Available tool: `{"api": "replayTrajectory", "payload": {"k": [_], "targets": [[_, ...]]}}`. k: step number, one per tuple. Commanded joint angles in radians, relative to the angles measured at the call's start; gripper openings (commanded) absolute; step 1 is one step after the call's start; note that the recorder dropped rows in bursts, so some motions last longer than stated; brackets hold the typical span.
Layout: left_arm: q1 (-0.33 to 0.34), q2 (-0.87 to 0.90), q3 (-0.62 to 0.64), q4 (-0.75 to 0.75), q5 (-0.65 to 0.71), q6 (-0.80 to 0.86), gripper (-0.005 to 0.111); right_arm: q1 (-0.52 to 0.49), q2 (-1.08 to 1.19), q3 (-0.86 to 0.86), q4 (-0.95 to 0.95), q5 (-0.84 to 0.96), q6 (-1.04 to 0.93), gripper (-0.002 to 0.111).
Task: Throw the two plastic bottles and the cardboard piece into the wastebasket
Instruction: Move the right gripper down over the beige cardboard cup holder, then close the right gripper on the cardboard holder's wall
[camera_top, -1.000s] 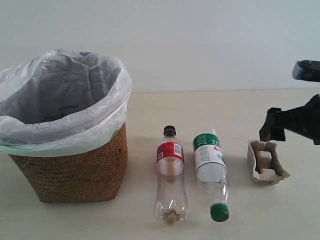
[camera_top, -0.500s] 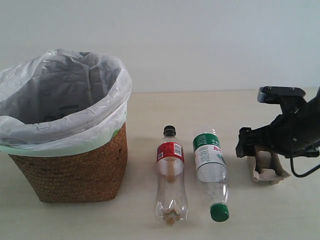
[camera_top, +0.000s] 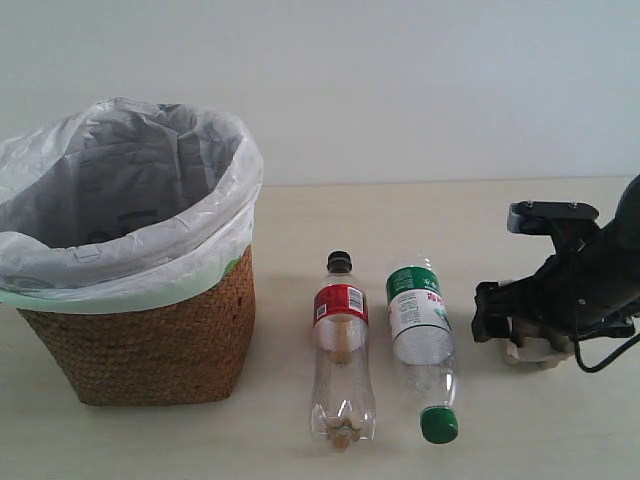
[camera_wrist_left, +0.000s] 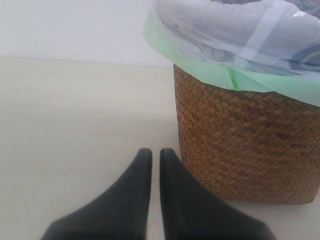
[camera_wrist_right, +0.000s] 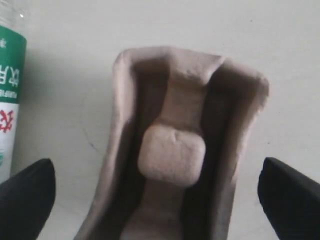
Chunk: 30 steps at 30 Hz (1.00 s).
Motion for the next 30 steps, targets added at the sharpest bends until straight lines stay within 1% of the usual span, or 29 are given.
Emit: {"api": "replayTrajectory", "payload": {"k": [1,8,10,11,12,13,16,17,18,24,30], "targets": [[0.003,-0.002,0.003,0.002,-0.003,-0.009,0.006,-0.001,0.037,-0.002,-0.03,0.016,0.001,0.104],[0.003,-0.002,0.003,0.002,-0.003,-0.009,0.006,-0.001,0.042,-0.002,-0.032,0.012,0.006,0.103],[0.003,-0.002,0.003,0.002,-0.003,-0.009,0.006,-0.001,0.042,-0.002,-0.034,0.007,0.006,0.097],[0.003,-0.002,0.003,0.002,-0.003,-0.009,0.006,-0.001,0.042,-0.002,-0.034,0.003,0.006,0.09],[0.003,-0.002,0.003,0.002,-0.003,-0.009,0.006,-0.001,0.042,-0.002,-0.034,-0.005,0.006,0.081],[0.003,-0.002,0.003,0.002,-0.003,-0.009,0.006,-0.001,0.042,-0.002,-0.034,-0.009,0.006,0.068],[0.003,-0.002,0.003,0.002,-0.003,-0.009,0.006,-0.001,0.042,-0.004,-0.034,-0.021,0.017,0.023],[0.003,-0.002,0.003,0.002,-0.003,-0.009,0.006,-0.001,0.04,-0.004,-0.034,-0.012,0.012,0.004],[0.003,-0.002,0.003,0.002,-0.003,-0.009,0.006,-0.001,0.037,-0.004,-0.034,-0.007,0.012,0.001],[0.003,-0.002,0.003,0.002,-0.003,-0.009,0.006,-0.001,-0.008,-0.004,-0.037,0.005,0.01,0.001],[0.003,-0.002,0.003,0.002,-0.003,-0.009,0.006,-0.001,-0.135,-0.004,-0.041,0.028,0.008,0.001]]}}
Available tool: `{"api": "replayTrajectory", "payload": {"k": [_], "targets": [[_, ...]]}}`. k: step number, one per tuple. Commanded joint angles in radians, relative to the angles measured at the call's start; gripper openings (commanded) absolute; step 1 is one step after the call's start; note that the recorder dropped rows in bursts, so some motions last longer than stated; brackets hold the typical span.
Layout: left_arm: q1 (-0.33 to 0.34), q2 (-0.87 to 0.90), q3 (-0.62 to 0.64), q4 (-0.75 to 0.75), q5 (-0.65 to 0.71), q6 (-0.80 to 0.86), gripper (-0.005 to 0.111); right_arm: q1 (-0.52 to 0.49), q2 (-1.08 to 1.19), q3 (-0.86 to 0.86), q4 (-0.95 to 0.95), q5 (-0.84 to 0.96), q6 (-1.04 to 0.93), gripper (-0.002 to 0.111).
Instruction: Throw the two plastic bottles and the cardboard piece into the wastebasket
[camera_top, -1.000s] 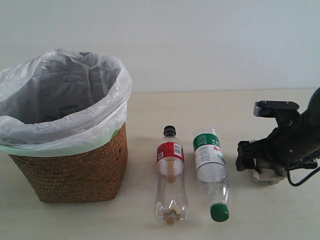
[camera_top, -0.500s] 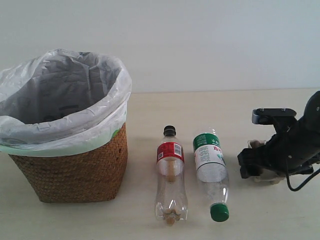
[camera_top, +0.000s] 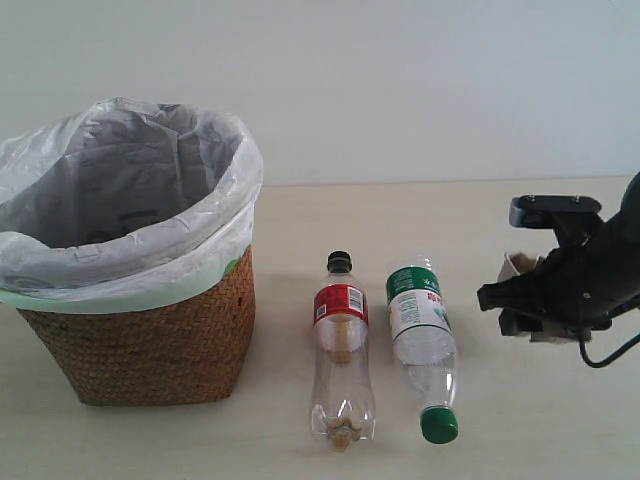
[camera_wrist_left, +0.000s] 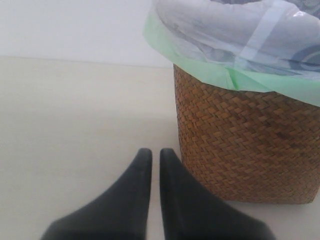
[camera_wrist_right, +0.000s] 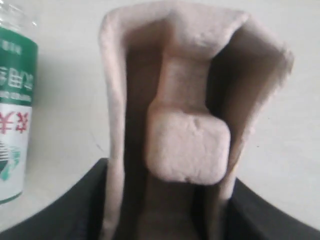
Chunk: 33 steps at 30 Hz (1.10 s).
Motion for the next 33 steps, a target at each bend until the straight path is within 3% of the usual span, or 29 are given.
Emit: {"api": "replayTrajectory", "payload": {"k": [1,7,14,17,22,25,33], "targets": [[0.003,-0.002,0.003,0.002,-0.003,-0.009,0.006,-0.001,-0.12,-0.002,-0.013,0.018,-0.008,0.001],[0.003,-0.002,0.003,0.002,-0.003,-0.009,0.006,-0.001,-0.302,-0.007,-0.015,0.003,-0.008,0.001],[0.003,-0.002,0.003,0.002,-0.003,-0.009,0.006,-0.001,-0.439,-0.112,-0.205,0.078,0.066,0.0],[0.003,-0.002,0.003,0.002,-0.003,-0.009,0.006,-0.001,-0.458,-0.163,-0.388,0.125,0.21,0.0],[0.003,-0.002,0.003,0.002,-0.003,-0.009,0.006,-0.001,-0.444,-0.233,-0.903,0.304,0.63,0.0],[0.003,-0.002,0.003,0.002,-0.003,-0.009,0.006,-0.001,-0.444,-0.235,-1.052,0.365,0.728,0.0],[0.003,-0.002,0.003,0.002,-0.003,-0.009,0.006,-0.001,-0.444,-0.235,-0.958,0.344,0.736,0.0]]}}
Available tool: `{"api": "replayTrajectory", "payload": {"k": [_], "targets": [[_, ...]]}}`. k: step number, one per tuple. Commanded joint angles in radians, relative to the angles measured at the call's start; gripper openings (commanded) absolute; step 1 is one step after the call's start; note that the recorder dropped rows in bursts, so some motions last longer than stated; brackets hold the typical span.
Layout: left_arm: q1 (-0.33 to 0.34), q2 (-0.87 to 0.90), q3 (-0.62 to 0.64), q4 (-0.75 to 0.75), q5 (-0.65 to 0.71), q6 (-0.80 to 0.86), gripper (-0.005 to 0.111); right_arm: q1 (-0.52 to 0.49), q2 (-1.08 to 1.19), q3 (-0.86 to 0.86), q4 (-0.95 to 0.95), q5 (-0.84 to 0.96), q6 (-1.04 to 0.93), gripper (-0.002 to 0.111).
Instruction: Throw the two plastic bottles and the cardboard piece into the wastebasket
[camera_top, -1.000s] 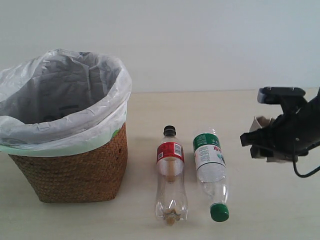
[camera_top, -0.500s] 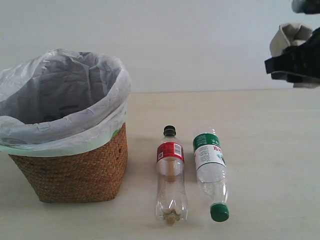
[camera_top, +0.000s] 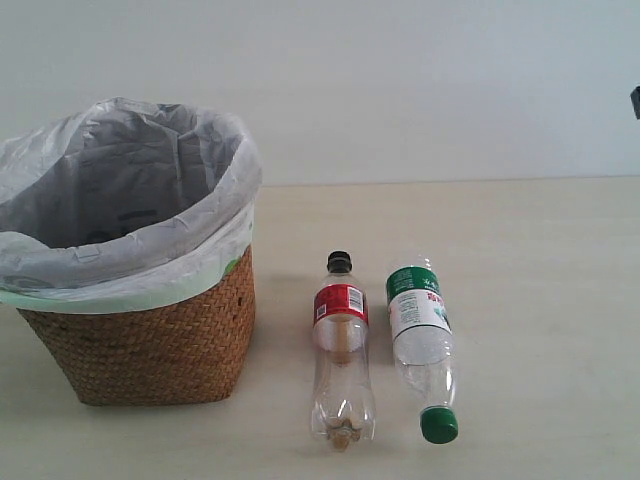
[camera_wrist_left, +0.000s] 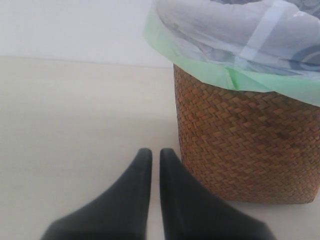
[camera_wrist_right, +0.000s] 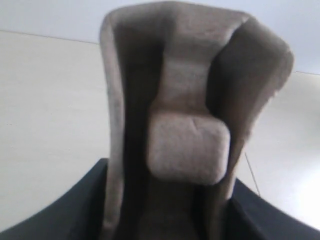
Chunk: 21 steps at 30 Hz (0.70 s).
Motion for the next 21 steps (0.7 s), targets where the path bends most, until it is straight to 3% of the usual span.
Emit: {"api": "replayTrajectory", "payload": {"k": [1,3,6,9,10,14,15,17,19,20,21], "targets": [[0.003,-0.002,0.003,0.002,-0.003,-0.009,0.006,-0.001,0.004,-0.007,0.104,-0.023,0.002,0.0],[0.003,-0.002,0.003,0.002,-0.003,-0.009,0.006,-0.001,0.011,-0.005,0.171,-0.026,0.0,0.0],[0.003,-0.002,0.003,0.002,-0.003,-0.009,0.006,0.001,0.024,-0.005,0.445,-0.044,-0.102,0.0],[0.003,-0.002,0.003,0.002,-0.003,-0.009,0.006,0.044,0.05,-0.009,0.925,-0.095,-0.402,0.0],[0.003,-0.002,0.003,0.002,-0.003,-0.009,0.006,0.085,0.066,-0.03,1.171,-0.1,-0.568,0.0],[0.003,-0.002,0.003,0.002,-0.003,-0.009,0.006,0.274,0.153,-0.199,1.755,-0.075,-1.035,0.005],[0.003,-0.002,0.003,0.002,-0.003,-0.009,0.006,0.326,0.187,-0.266,1.838,-0.073,-1.063,0.013],[0.003,-0.002,0.003,0.002,-0.003,-0.009,0.006,0.401,0.264,-0.396,1.844,-0.088,-1.045,0.039],[0.003,-0.002,0.003,0.002,-0.003,-0.009,0.006,0.453,0.337,-0.512,1.757,-0.111,-0.891,0.085],[0.003,-0.002,0.003,0.002,-0.003,-0.009,0.006,0.467,0.362,-0.55,1.683,-0.11,-0.798,0.103],[0.003,-0.002,0.003,0.002,-0.003,-0.009,0.006,0.481,0.39,-0.593,1.581,-0.104,-0.722,0.103]]}}
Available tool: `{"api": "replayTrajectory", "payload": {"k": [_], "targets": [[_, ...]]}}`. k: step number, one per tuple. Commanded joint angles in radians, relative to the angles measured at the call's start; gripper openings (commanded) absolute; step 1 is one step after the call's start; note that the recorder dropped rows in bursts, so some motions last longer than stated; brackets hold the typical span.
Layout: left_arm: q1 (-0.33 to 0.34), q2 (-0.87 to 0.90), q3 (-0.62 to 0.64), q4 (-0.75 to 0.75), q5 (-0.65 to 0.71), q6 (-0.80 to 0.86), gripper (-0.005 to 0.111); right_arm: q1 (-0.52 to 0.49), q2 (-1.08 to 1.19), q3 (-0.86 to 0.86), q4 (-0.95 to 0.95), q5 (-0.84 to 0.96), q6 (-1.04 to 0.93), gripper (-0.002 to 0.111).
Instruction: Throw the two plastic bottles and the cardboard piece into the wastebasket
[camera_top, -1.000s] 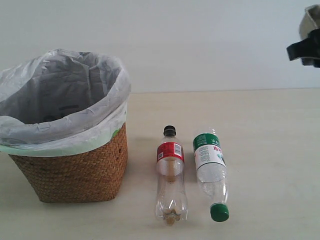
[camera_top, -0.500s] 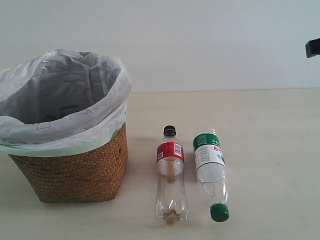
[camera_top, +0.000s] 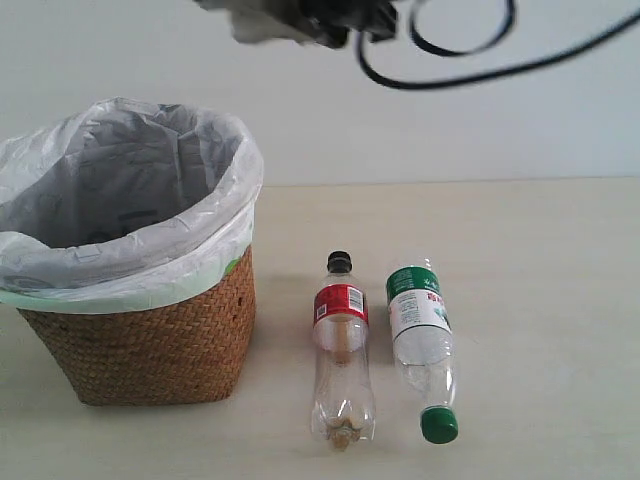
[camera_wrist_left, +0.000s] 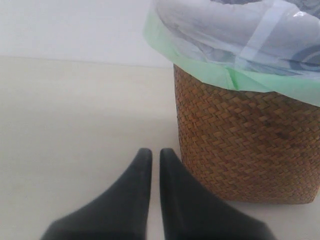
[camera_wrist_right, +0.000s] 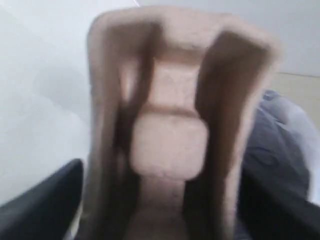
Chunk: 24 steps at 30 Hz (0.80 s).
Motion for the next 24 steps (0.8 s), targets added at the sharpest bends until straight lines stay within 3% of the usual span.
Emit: {"api": "replayTrajectory", "payload": {"k": [1,4,7,20,24], "targets": [[0.003,-0.002,0.003,0.002,-0.003,-0.009,0.006,0.072,0.131,-0.202,-0.3,-0.01,0.309,0.102],[0.003,-0.002,0.003,0.002,-0.003,-0.009,0.006,0.083,0.17,-0.267,-0.579,0.063,0.532,0.101],[0.003,-0.002,0.003,0.002,-0.003,-0.009,0.006,0.083,0.174,-0.27,-0.747,0.138,0.629,0.101],[0.003,-0.002,0.003,0.002,-0.003,-0.009,0.006,0.081,0.172,-0.274,-1.005,0.584,0.757,0.101],[0.003,-0.002,0.003,0.002,-0.003,-0.009,0.006,0.081,0.17,-0.271,-1.111,0.595,0.786,0.101]]}}
